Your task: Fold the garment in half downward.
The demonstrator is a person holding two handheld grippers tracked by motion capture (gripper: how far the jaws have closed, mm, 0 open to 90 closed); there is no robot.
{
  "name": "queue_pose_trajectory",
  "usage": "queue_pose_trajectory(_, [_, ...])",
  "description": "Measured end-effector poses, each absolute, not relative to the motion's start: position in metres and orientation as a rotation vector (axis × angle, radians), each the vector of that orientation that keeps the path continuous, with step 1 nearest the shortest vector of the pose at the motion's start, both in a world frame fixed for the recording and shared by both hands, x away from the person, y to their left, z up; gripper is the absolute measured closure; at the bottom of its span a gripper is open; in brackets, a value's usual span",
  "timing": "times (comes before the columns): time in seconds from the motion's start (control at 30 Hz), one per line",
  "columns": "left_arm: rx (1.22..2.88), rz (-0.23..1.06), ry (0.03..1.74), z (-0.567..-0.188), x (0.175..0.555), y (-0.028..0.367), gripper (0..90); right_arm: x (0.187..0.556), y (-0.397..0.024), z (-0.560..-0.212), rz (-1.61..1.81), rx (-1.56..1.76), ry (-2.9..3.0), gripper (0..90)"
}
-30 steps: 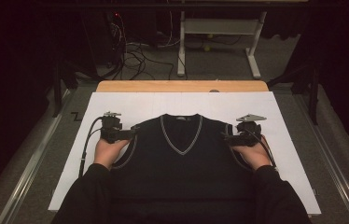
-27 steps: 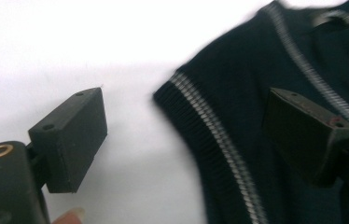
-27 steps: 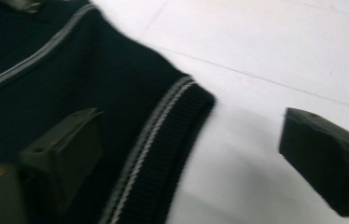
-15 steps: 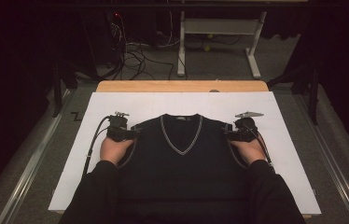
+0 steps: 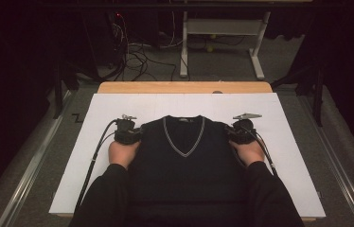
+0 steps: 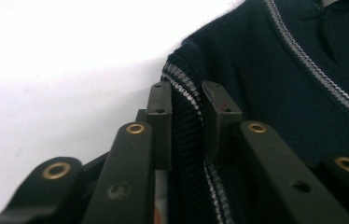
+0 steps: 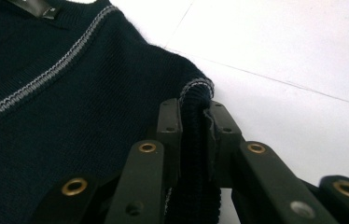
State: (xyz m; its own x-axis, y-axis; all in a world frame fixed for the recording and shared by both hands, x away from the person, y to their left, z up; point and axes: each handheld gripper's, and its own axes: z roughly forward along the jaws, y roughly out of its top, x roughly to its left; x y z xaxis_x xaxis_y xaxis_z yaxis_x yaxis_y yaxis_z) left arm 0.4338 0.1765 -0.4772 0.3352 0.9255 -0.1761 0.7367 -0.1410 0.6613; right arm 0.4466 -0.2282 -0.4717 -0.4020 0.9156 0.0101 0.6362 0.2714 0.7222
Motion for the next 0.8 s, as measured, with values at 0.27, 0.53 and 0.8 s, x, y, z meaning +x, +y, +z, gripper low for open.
queue_pose_trajectory(0.27, [1.844,0.411,1.43,-0.466,0.429,0.185,71.4,0.442,-0.231,-0.459,0.959,1.343,2.077,78.9])
queue_pose_trajectory(0.53, [1.756,0.442,1.383,-0.446,0.425,0.193,71.2,0.436,-0.236,-0.436,1.03,1.284,2.009,78.9])
queue_pose_trajectory(0.8, [1.7,0.507,1.312,-0.424,0.421,0.199,71.3,0.433,-0.238,-0.413,1.079,1.247,1.959,79.1])
